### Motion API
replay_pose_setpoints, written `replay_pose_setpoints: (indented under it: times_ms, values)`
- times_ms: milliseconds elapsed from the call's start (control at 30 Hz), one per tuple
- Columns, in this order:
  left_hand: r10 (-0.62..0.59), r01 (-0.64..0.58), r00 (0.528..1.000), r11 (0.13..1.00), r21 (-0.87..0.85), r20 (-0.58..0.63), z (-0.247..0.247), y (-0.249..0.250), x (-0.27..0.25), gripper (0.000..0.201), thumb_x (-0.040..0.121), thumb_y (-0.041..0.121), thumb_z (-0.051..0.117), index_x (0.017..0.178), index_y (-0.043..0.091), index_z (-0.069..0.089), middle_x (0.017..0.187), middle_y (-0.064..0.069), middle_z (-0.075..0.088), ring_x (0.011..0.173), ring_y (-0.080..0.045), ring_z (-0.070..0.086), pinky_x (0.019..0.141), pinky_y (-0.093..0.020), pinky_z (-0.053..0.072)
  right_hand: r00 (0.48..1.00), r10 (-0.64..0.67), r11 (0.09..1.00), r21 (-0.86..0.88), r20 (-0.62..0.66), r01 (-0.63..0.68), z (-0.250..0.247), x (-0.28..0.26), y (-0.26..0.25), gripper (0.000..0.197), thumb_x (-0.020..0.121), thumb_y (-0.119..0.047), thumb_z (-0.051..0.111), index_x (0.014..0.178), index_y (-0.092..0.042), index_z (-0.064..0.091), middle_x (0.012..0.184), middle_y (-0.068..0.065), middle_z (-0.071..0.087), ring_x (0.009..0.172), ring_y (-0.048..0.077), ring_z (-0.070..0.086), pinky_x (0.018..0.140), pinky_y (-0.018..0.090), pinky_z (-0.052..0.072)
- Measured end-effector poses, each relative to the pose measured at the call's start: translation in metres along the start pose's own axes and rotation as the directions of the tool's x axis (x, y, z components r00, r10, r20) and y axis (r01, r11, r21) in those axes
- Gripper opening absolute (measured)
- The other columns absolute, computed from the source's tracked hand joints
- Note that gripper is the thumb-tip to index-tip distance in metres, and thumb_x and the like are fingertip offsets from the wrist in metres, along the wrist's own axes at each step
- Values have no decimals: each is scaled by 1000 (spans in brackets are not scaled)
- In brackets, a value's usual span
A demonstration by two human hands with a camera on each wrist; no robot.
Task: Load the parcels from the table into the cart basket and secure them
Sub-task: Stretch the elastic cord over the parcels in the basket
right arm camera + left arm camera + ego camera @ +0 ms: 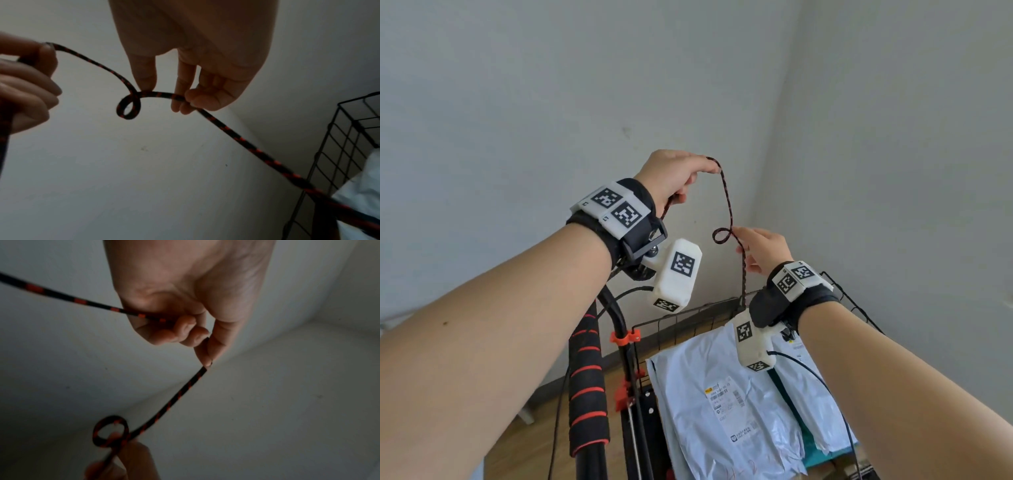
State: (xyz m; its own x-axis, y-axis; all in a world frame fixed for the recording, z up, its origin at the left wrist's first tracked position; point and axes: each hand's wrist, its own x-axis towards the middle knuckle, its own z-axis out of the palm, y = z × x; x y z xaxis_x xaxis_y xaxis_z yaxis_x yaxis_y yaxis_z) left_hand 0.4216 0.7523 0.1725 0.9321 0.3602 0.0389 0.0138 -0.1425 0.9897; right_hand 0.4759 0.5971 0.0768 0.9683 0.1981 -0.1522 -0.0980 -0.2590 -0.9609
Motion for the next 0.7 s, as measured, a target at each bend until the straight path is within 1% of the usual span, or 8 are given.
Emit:
replay_pose_setpoints:
  times_ms: [67, 167, 233, 333, 400, 500, 600, 700]
  values:
    - [11, -11, 1000, 1000, -2, 23, 23, 4, 5, 14, 80, 19, 67, 90, 10, 70, 52, 7, 34, 42, -10, 24, 49, -22, 23, 1000, 4, 998, 58, -16, -3, -16, 3, 6, 18, 89, -24, 56, 101, -17, 69, 86, 3, 61, 57, 14, 51, 57, 25, 47]
    - [11, -13, 998, 999, 30, 67, 49, 6, 13, 11, 82, 21, 64, 85, 13, 71, 55, 6, 33, 44, -11, 23, 49, -22, 21, 999, 14, 989, 144, 36, -19, -36, 8, 13, 30, 87, -6, 48, 101, -22, 69, 96, 4, 64, 60, 15, 58, 59, 25, 49]
    - [1, -7, 996, 998, 56, 93, 62, 4, 18, 11, 84, 22, 64, 83, 13, 70, 57, 5, 32, 44, -10, 21, 46, -21, 18, 988, 21, 989, 142, 151, -43, -45, 10, 15, 34, 86, -3, 50, 108, -25, 65, 104, 7, 65, 62, 16, 61, 63, 27, 50]
    - [-23, 9, 990, 995, 99, 142, 73, -2, 22, 14, 88, 23, 63, 83, 13, 70, 56, 6, 33, 41, -8, 21, 41, -19, 17, 941, 21, 994, 97, 338, -57, -46, 11, 11, 44, 87, -7, 58, 122, -31, 51, 111, 5, 62, 62, 15, 63, 65, 28, 49]
    - [-43, 22, 987, 991, 132, 154, 71, -8, 22, 15, 89, 24, 63, 83, 13, 71, 55, 6, 34, 40, -7, 22, 40, -17, 18, 920, 1, 993, 106, 392, -46, -38, 11, 7, 40, 87, -14, 62, 119, -34, 50, 109, 3, 63, 64, 15, 64, 65, 27, 49]
    - [-80, 63, 992, 984, 164, 101, 54, -15, 20, 16, 89, 23, 63, 90, 10, 72, 54, 6, 34, 39, -7, 23, 39, -17, 18, 924, -50, 995, 104, 380, 11, -18, 14, 0, 29, 91, -25, 59, 120, -20, 59, 92, 1, 67, 64, 14, 60, 63, 26, 48]
    - [-120, 117, 993, 977, 180, 3, 27, -22, 16, 19, 84, 20, 68, 97, 6, 70, 53, 5, 34, 38, -6, 22, 39, -18, 18, 926, -66, 997, 63, 371, 45, 7, 15, -5, 23, 95, -22, 52, 113, -13, 63, 79, 1, 64, 59, 12, 54, 57, 23, 46]
    - [-153, 171, 983, 965, 200, -105, -6, -33, 10, 29, 79, 18, 74, 103, 2, 68, 54, 4, 34, 37, -6, 23, 39, -18, 19, 911, -52, 999, 31, 409, 43, 33, 14, -8, 18, 95, -20, 50, 101, -14, 66, 76, 0, 63, 56, 12, 53, 51, 20, 44]
